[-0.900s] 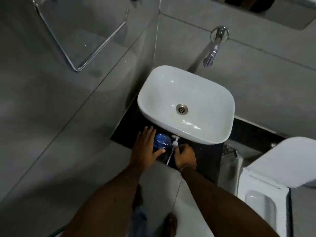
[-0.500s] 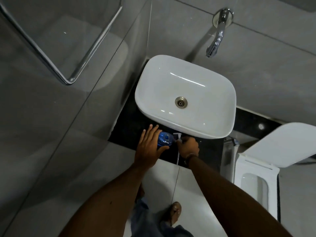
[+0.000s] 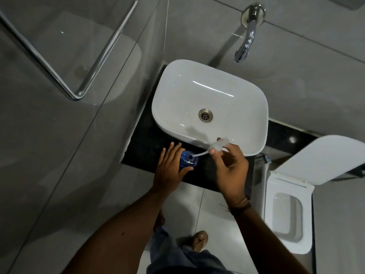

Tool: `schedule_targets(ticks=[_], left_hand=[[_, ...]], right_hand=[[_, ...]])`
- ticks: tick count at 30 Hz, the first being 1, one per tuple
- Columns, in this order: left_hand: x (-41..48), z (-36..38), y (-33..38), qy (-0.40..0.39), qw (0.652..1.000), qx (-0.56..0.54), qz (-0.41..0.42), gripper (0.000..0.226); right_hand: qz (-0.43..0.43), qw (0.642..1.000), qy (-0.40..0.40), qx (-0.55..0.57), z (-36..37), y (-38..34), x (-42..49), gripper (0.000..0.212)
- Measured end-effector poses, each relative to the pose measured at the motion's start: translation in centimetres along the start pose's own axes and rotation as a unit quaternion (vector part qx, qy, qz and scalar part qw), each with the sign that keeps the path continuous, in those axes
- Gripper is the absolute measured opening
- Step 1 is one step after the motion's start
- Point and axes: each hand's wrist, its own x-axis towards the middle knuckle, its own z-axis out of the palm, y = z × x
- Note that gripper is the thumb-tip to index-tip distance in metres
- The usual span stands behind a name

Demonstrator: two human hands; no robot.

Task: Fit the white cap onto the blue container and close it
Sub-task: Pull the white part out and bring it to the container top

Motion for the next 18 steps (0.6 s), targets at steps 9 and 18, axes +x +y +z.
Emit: schedule_targets(ticks=[9,18], left_hand=[[0.1,-0.1,-0.2,-0.012,1.000,-0.007,0.000,0.076],[0.1,0.0,-0.2,-0.006,1.000,0.004,0.012,0.088]], right_hand=[[-0.007,0.996,-0.042,-0.075,2.4,3.7,-0.2,0.032],[0.009,0.974,-0.110,-0.197,4.3,8.0,-0.7,0.023]])
